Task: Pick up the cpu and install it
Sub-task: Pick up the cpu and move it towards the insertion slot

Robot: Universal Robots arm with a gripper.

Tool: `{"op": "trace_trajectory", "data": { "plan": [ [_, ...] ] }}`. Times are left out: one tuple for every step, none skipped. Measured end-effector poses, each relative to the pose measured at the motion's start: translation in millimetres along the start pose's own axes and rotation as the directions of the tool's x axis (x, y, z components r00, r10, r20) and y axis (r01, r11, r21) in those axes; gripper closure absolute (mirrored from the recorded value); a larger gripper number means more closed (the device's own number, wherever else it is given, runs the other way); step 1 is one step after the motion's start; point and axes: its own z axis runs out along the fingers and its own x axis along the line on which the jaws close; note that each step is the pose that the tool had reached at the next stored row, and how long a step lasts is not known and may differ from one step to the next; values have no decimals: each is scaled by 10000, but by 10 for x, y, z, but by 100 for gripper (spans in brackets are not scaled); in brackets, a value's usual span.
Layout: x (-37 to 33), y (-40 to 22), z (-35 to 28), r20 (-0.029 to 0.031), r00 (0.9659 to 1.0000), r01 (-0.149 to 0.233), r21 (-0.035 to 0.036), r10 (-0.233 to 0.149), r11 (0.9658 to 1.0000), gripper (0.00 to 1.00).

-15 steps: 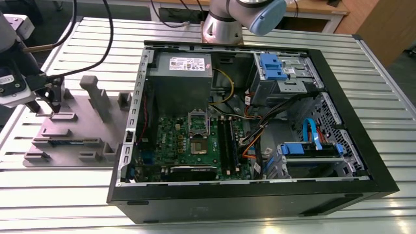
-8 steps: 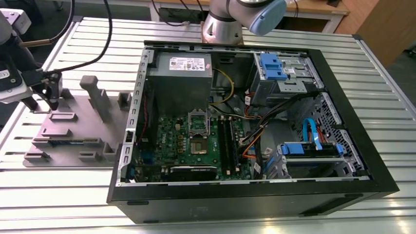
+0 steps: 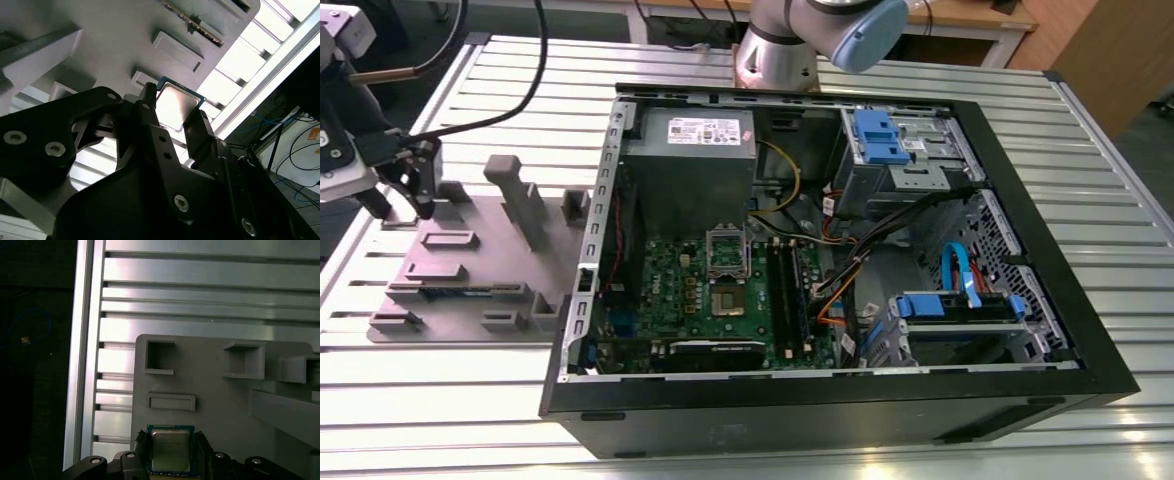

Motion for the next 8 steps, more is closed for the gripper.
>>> {"op": "trace_trajectory", "data": {
  "plan": [
    [1, 1, -21, -1, 10000, 1, 1, -1, 10000, 53],
    [1, 2, -41, 0, 10000, 1, 0, -1, 10000, 53],
    [2, 2, -62, 0, 10000, 1, 0, -1, 10000, 53],
    [2, 3, -85, 0, 10000, 1, 0, -1, 10000, 53],
    [3, 4, -109, 0, 10000, 1, 0, -1, 10000, 53],
    [4, 5, -132, -1, 10000, 1, 1, -1, 10000, 53],
    [5, 6, -153, 1, 10000, 0, 0, 0, 10000, 53],
    [5, 7, -173, 0, 10000, 0, 0, 0, 10000, 53]
  ]
}}
